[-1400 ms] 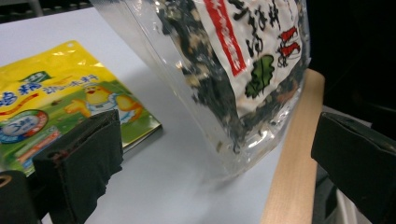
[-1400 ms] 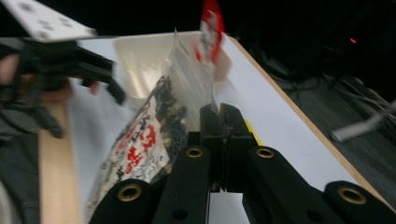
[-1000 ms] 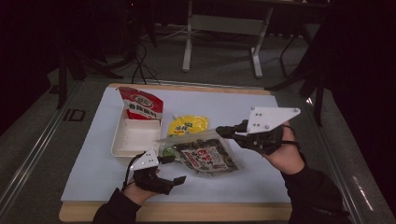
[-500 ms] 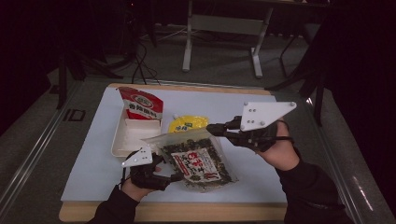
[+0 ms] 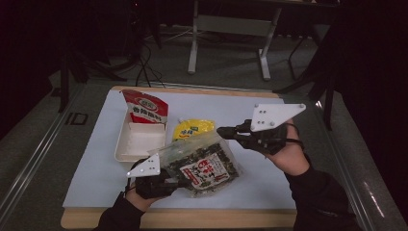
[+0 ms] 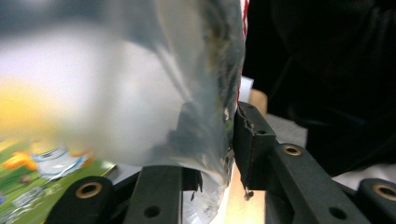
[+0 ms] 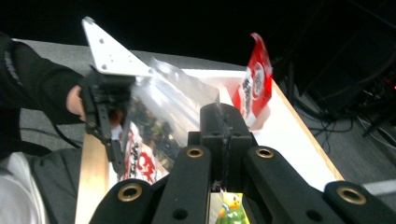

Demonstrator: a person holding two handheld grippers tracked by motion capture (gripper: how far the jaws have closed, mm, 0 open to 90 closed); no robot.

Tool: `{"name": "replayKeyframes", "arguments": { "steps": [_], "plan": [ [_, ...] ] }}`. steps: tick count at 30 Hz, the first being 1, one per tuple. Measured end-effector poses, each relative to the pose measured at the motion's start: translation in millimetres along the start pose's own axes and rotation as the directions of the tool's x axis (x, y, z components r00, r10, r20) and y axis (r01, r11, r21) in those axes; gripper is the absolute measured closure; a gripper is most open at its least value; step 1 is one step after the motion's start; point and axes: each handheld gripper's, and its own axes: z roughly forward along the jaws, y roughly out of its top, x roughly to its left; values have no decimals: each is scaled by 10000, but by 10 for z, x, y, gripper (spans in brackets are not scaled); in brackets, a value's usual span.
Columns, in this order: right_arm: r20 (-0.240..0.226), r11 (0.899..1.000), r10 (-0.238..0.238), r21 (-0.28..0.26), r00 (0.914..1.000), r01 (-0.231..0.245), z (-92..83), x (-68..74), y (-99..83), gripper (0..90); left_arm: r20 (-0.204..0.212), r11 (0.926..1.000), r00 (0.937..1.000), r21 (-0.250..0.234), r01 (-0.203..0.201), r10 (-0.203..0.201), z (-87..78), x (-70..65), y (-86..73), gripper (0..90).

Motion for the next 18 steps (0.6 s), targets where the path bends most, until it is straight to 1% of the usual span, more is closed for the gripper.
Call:
{"name": "replayKeyframes", "arguments": {
  "steps": [4, 6, 7, 8, 10, 12, 14, 16, 18],
  "plan": [
    [88, 9996, 289, -74, 9995, -288, -11, -62, -83, 900, -44, 9995, 9999, 308, -106, 108, -14, -35, 65, 772],
    [57, 9990, 415, -191, 9991, -414, -22, -89, -115, 895, -209, 9988, 9996, 449, -174, 184, -22, -45, 99, 774],
    [85, 9987, 450, -236, 9989, -448, -26, -102, -130, 892, -207, 9985, 9996, 517, -202, 213, -24, -44, 116, 775],
    [112, 9982, 536, -277, 9985, -532, -28, -115, -147, 881, -221, 9982, 9996, 566, -177, 190, -27, -42, 132, 776],
    [160, 9970, 673, -395, 9976, -667, -35, -144, -182, 853, -377, 9974, 9990, 698, -201, 228, -32, -45, 167, 778],
    [269, 9956, 804, -503, 9964, -790, -44, -165, -220, 784, -479, 9966, 9987, 805, -150, 189, -39, -40, 194, 778],
    [364, 9934, 974, -646, 9946, -949, -65, -193, -262, 730, -586, 9966, 9981, 811, -130, 178, -54, -32, 217, 779],
    [614, 9900, 1217, -798, 9907, -1166, -98, -225, -314, 657, -591, 9967, 9982, 807, -84, 132, -83, -11, 248, 779],
    [802, 9875, 1407, -833, 9868, -1340, -120, -257, -383, 636, -744, 9967, 9971, 802, -82, 142, -110, -13, 279, 779]
  ]
}}
